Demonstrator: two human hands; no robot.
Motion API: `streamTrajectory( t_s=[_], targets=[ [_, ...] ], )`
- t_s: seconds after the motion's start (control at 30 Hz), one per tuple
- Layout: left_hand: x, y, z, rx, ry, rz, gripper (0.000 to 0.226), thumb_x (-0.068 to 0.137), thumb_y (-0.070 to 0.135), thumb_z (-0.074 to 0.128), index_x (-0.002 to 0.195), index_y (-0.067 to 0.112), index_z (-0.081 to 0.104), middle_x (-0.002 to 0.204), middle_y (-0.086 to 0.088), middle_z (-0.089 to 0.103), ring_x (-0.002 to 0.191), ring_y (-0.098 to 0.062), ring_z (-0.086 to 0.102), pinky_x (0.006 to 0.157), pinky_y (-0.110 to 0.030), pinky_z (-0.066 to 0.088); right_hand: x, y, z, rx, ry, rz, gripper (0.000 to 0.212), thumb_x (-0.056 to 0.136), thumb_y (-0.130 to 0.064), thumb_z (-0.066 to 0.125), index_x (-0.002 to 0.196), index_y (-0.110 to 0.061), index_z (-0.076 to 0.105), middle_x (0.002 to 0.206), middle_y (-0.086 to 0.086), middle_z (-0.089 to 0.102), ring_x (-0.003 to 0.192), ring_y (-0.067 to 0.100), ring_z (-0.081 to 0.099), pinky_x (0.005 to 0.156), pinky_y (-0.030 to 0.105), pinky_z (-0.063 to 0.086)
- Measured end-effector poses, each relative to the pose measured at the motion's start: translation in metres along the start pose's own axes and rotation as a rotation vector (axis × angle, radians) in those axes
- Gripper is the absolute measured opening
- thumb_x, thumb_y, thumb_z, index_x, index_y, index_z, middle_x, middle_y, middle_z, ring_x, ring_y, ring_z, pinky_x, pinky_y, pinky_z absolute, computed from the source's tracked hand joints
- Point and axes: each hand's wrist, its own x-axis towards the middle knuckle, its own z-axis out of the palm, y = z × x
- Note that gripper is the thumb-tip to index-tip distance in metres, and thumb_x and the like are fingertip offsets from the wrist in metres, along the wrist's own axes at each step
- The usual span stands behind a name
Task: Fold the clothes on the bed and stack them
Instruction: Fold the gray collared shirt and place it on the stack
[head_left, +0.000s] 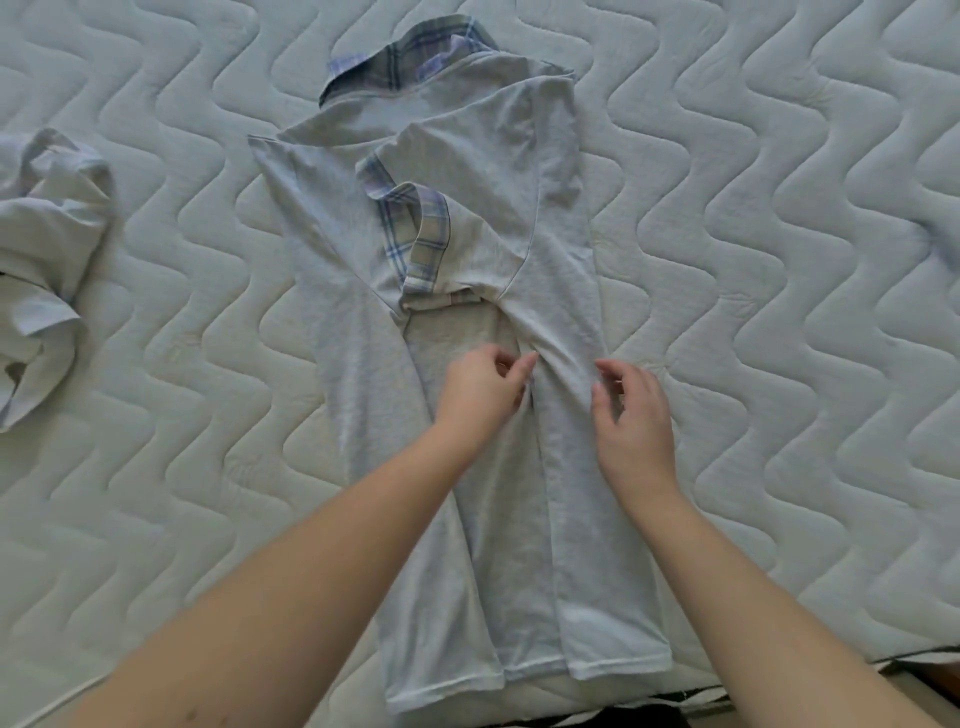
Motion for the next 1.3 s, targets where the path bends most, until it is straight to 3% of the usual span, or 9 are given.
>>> streamTrajectory(
  t_s=[0.23,0.37,0.47,0.67,0.77,0.83,0.97,1.17,1.3],
  targets=[
    [-0.01,-0.002,0.014,-0.115,0.035,-0.063,0.012,0.087,0.019,0.068,0.077,0.016,0.063,0.074,-0.009,0.069,0.071,-0.029,0.068,0.076,-0.047,0.058,-0.013,0.002,-0.007,0.032,-0.004,0.017,0.027,0.093,-0.005,0.056,0.118,-0.009,0.062,0.112,0.008,0.06,0.101,0.022,0.057,0.095,0.031,0.043],
    [-0.022,-0.015,0.01,-0.111,0.082,-0.062,0.014,0.089,0.021,0.063,0.089,0.009,0.07,0.081,-0.008,0.072,0.079,-0.026,0.069,0.077,-0.039,0.058,-0.023,0.006,-0.01,0.012,-0.02,0.013,0.029,0.092,-0.005,0.056,0.12,-0.009,0.062,0.114,0.007,0.06,0.104,0.022,0.056,0.097,0.028,0.039],
    [-0.03,-0.023,0.008,-0.154,0.102,-0.04,0.016,0.093,0.022,0.058,0.096,0.013,0.071,0.087,-0.002,0.072,0.084,-0.019,0.068,0.078,-0.032,0.056,-0.027,0.009,-0.008,-0.035,-0.043,-0.01,0.034,0.091,-0.004,0.058,0.125,-0.006,0.06,0.12,0.011,0.061,0.113,0.028,0.054,0.104,0.036,0.038],
    [-0.04,-0.029,0.019,-0.198,-0.179,-0.061,0.024,0.083,0.038,0.075,0.098,0.02,0.07,0.093,0.001,0.074,0.088,-0.015,0.07,0.084,-0.033,0.057,-0.03,0.02,-0.007,-0.085,-0.092,0.016,0.048,0.092,-0.009,0.06,0.139,-0.005,0.049,0.135,0.014,0.051,0.126,0.028,0.045,0.112,0.034,0.029],
    [-0.048,-0.033,0.025,-0.175,-0.229,-0.079,0.016,0.084,0.036,0.074,0.094,0.025,0.07,0.093,0.005,0.073,0.089,-0.012,0.07,0.087,-0.034,0.057,-0.033,0.028,-0.013,-0.044,-0.096,0.076,0.05,0.088,-0.015,0.068,0.134,-0.006,0.051,0.122,0.013,0.056,0.113,0.026,0.052,0.103,0.037,0.039],
    [-0.053,-0.036,0.03,-0.174,-0.249,-0.115,0.025,0.088,0.034,0.07,0.108,0.019,0.068,0.1,0.001,0.073,0.092,-0.016,0.07,0.089,-0.038,0.056,-0.032,0.034,-0.017,-0.015,-0.154,0.165,0.042,0.086,-0.02,0.071,0.123,-0.009,0.057,0.111,0.005,0.06,0.104,0.022,0.057,0.091,0.033,0.044],
    [-0.078,-0.053,0.051,-0.157,-0.371,-0.181,0.038,0.088,0.021,0.071,0.122,0.005,0.061,0.107,-0.01,0.072,0.094,-0.022,0.07,0.082,-0.035,0.058,-0.029,0.052,-0.027,-0.178,-0.366,0.302,0.03,0.085,-0.037,0.072,0.102,-0.013,0.066,0.097,0.003,0.069,0.088,0.02,0.061,0.071,0.028,0.04],
    [-0.124,-0.081,0.08,-0.198,-0.344,-0.306,0.028,0.091,0.024,0.067,0.112,0.005,0.069,0.104,-0.013,0.073,0.097,-0.028,0.069,0.09,-0.043,0.056,-0.05,0.074,-0.04,-0.104,-0.437,0.379,0.024,0.086,-0.03,0.072,0.093,-0.008,0.071,0.086,0.009,0.071,0.088,0.029,0.067,0.076,0.037,0.051],
    [-0.146,-0.091,0.089,-0.241,-0.306,-0.283,0.032,0.088,0.024,0.072,0.115,0.01,0.067,0.104,-0.007,0.073,0.093,-0.018,0.07,0.084,-0.031,0.057,-0.083,0.087,-0.047,0.025,-0.57,0.456,0.03,0.083,-0.028,0.076,0.109,-0.016,0.07,0.097,0.003,0.073,0.085,0.016,0.068,0.071,0.028,0.053]
  ],
)
